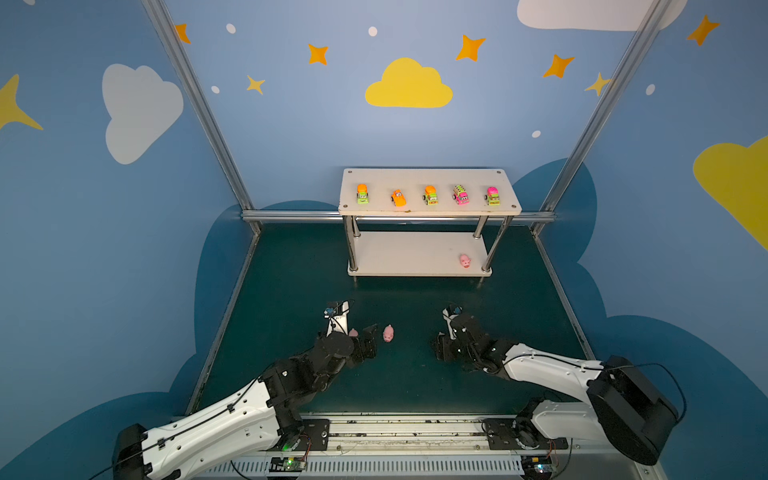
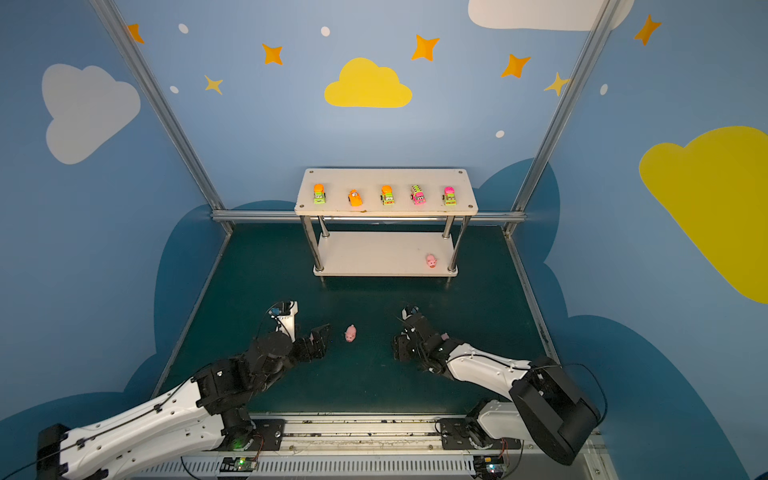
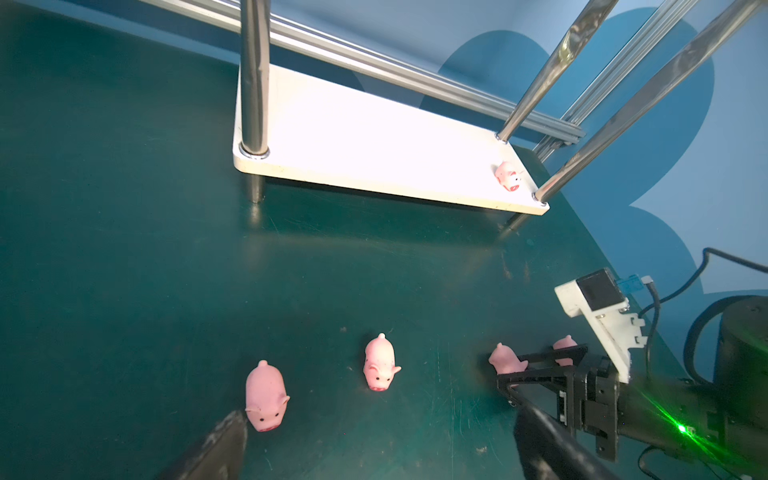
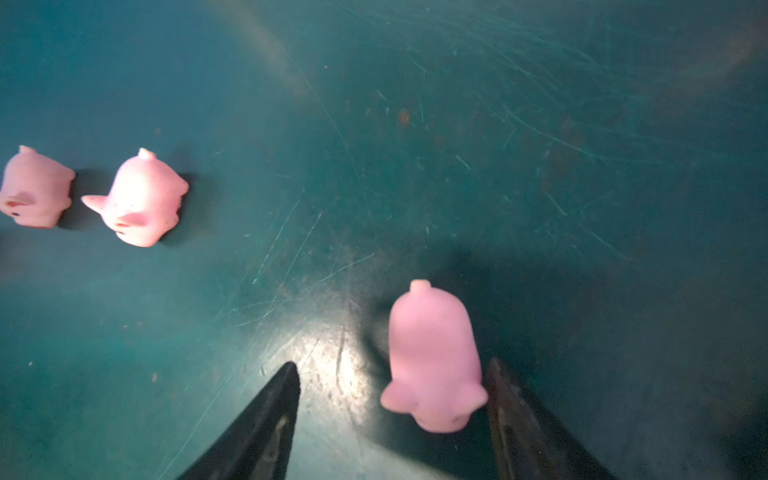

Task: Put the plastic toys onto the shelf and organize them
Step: 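Lower the right gripper onto another pink pig and close on it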

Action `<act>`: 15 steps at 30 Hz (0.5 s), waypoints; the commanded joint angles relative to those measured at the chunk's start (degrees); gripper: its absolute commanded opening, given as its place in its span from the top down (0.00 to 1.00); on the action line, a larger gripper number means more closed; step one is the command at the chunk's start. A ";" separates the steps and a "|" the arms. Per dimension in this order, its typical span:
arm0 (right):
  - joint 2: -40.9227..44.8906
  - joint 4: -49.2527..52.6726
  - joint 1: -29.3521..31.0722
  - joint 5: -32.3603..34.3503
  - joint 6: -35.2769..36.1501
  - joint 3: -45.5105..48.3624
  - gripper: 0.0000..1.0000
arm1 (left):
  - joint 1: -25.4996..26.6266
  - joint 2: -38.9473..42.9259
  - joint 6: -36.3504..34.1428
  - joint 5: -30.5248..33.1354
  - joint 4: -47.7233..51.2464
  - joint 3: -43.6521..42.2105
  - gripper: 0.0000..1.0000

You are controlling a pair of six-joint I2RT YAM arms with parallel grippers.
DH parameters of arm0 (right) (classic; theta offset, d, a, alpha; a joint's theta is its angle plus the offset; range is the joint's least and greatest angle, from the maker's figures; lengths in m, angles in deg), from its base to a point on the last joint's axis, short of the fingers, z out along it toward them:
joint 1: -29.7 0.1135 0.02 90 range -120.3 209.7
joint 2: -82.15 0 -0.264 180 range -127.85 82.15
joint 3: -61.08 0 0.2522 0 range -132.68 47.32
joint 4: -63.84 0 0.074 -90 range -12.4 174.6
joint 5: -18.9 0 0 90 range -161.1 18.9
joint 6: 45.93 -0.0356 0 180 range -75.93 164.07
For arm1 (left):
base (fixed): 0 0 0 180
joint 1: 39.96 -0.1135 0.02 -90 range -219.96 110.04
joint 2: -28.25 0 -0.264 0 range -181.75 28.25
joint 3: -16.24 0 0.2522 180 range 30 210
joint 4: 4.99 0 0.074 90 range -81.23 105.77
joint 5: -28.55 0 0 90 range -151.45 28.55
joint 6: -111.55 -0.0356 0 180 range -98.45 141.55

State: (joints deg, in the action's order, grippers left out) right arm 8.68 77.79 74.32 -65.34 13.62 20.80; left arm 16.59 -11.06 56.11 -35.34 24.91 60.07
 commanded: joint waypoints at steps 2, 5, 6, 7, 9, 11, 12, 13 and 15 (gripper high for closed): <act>-0.84 1.52 0.42 3.07 -0.19 -1.52 0.30 | -0.39 1.76 -0.19 0.57 1.73 -0.99 0.00; -2.43 0.65 0.41 4.22 0.55 -1.71 0.36 | -0.46 2.09 -0.24 0.61 1.97 -0.89 0.00; -3.01 0.31 0.52 4.43 0.89 -1.80 0.40 | -0.48 2.06 -0.29 0.74 2.10 -0.82 0.00; -3.55 -0.22 0.55 4.44 1.14 -1.86 0.44 | -0.48 2.01 -0.41 0.87 2.14 -0.76 0.00; -4.66 -0.94 0.64 4.48 1.43 -2.07 0.49 | -0.57 1.88 -0.55 1.09 2.01 -0.71 0.00; -6.05 -1.15 0.66 4.76 1.67 -2.48 0.54 | -0.74 1.62 -0.60 1.14 1.86 -0.63 0.00; -6.68 -1.15 0.68 5.02 1.74 -2.69 0.57 | -0.76 1.52 -0.55 1.08 1.80 -0.62 0.00; -7.26 -1.12 0.73 5.12 1.83 -2.92 0.60 | -0.91 1.28 -0.55 1.01 1.71 -0.62 0.00; -8.21 -0.75 0.88 5.48 1.98 -3.57 0.65 | -1.08 0.92 -0.42 0.80 1.42 -0.62 0.00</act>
State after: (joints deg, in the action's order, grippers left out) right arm 2.08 76.50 74.70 -60.75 14.91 18.33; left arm 15.92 -9.77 56.07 -35.21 25.98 59.28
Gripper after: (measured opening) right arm 0.367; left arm 0.997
